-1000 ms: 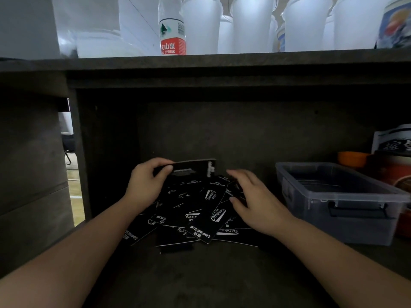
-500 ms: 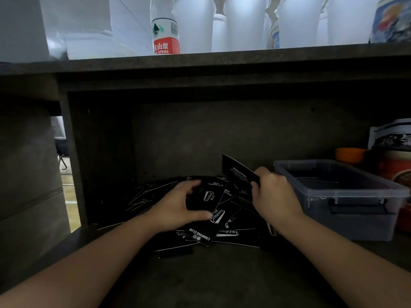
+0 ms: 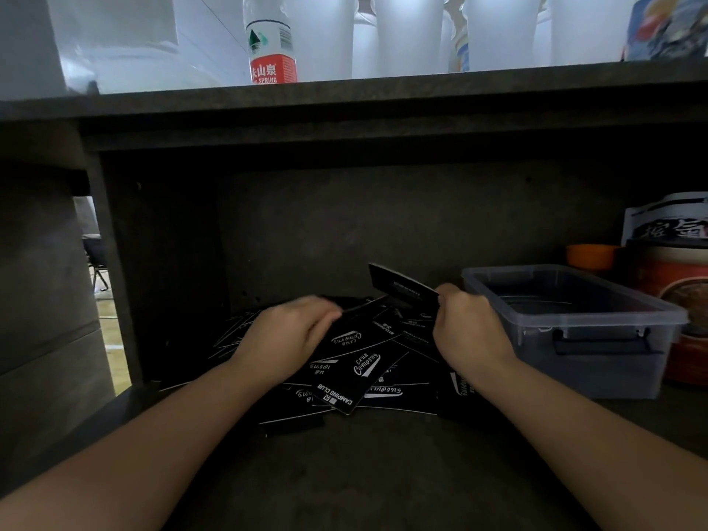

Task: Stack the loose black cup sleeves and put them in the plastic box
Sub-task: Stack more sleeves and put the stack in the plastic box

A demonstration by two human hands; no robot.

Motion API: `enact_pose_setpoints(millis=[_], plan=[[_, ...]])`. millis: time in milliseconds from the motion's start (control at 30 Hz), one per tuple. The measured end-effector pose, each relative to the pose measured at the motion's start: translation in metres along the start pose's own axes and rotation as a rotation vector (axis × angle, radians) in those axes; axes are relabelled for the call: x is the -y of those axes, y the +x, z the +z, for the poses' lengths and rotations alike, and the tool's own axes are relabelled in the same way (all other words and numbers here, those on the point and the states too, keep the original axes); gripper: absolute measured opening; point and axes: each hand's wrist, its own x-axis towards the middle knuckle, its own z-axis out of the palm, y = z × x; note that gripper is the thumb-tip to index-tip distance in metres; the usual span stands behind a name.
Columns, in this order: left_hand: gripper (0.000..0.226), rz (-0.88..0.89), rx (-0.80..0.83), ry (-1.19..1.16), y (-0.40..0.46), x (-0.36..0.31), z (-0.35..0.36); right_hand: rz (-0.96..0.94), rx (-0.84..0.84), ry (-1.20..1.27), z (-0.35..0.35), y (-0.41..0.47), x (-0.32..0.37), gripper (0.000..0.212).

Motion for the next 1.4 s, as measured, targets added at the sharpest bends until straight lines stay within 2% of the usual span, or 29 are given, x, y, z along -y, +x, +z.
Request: enact_pose_setpoints(millis=[67, 167, 367, 500, 533, 600, 633, 733, 767, 800, 833, 967, 1133, 1267, 1400], plan=[[0.032, -0.021, -0.221, -0.011, 0.0, -0.004, -0.003, 0.023, 0.012, 0.001, -0.002, 0.001, -0.001, 0.017], [0.017, -0.1, -0.328, -0.052, 0.0, -0.003, -0.005, 0.003, 0.013, 0.02, 0.0, 0.0, -0.001, 0.018], [0.01, -0.273, -0.357, -0.2, 0.0, 0.0, -0.006, -0.134, 0.098, 0.151, 0.001, -0.004, 0.01, 0.022], [0.004, -0.241, -0.323, -0.277, 0.0, -0.006, -0.002, -0.116, 0.135, 0.14, -0.001, -0.006, 0.009, 0.011], [0.01, -0.245, -0.313, -0.263, 0.001, -0.006, -0.001, -0.089, 0.129, 0.142, -0.002, -0.005, 0.008, 0.013], [0.029, -0.278, -0.237, -0.217, 0.001, 0.002, 0.0, -0.032, 0.113, 0.164, -0.003, -0.004, 0.006, 0.025], [0.038, -0.281, -0.142, -0.192, 0.0, 0.008, 0.0, -0.012, 0.107, 0.172, -0.004, -0.003, 0.005, 0.03], [0.077, -0.257, 0.347, -0.184, -0.005, 0.024, -0.006, 0.009, 0.109, 0.176, -0.004, -0.003, 0.003, 0.039], [0.081, -0.269, 0.484, -0.2, -0.007, 0.026, -0.008, 0.011, 0.111, 0.178, -0.003, -0.003, 0.003, 0.041], [0.08, -0.27, 0.556, -0.21, -0.008, 0.028, -0.01, 0.01, 0.111, 0.182, -0.003, -0.003, 0.003, 0.042], [0.074, -0.263, 0.561, -0.209, -0.008, 0.03, -0.01, 0.008, 0.107, 0.185, -0.002, -0.003, 0.003, 0.042], [0.035, -0.195, 0.383, -0.134, -0.004, 0.027, -0.013, -0.014, 0.088, 0.191, -0.001, -0.004, 0.003, 0.038], [0.016, -0.171, 0.074, -0.123, -0.003, 0.025, -0.012, -0.059, 0.129, 0.206, -0.002, -0.005, 0.005, 0.031], [0.017, -0.28, -0.046, -0.147, -0.003, 0.026, -0.009, -0.089, 0.187, 0.23, 0.0, -0.006, 0.007, 0.034], [0.038, -0.391, -0.095, -0.206, -0.002, 0.023, -0.009, -0.151, 0.216, 0.277, 0.001, -0.006, 0.01, 0.02]])
